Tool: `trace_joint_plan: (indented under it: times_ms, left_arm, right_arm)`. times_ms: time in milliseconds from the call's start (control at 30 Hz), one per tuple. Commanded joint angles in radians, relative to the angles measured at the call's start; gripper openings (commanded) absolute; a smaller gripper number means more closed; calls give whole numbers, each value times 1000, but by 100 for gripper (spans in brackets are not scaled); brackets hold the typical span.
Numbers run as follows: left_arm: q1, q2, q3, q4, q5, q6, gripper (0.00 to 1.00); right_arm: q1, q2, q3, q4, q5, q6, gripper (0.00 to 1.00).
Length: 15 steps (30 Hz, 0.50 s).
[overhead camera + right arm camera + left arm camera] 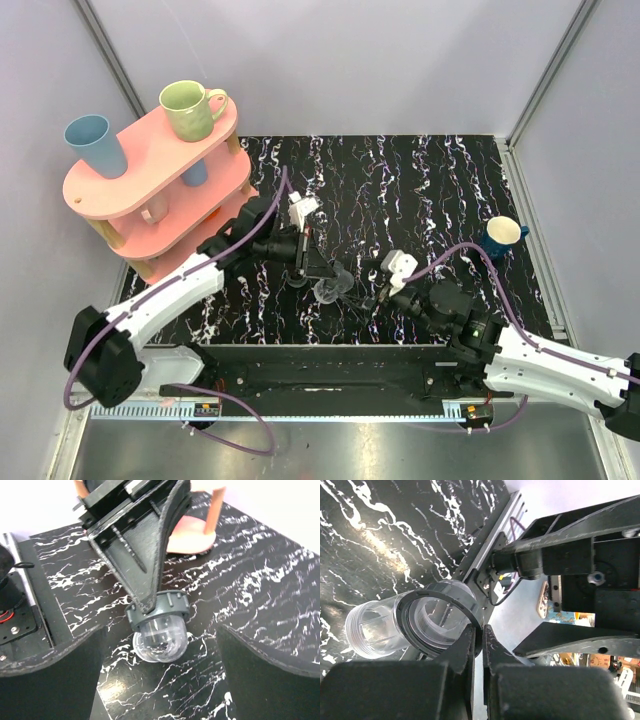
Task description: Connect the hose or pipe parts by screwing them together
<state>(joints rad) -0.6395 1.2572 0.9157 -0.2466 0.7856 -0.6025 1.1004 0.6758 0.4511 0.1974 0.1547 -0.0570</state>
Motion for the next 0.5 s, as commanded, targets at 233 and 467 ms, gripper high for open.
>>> trace_joint_plan:
  times_ms: [233,467]
  left_arm:
    - [1,-205,-67,242,-6,-195,0]
    - [0,-248,-77,280,20,-210,0]
  right_arm:
    - [3,25,-41,313,-293,-124,99]
    - [1,59,-23,332,-251,-158,100]
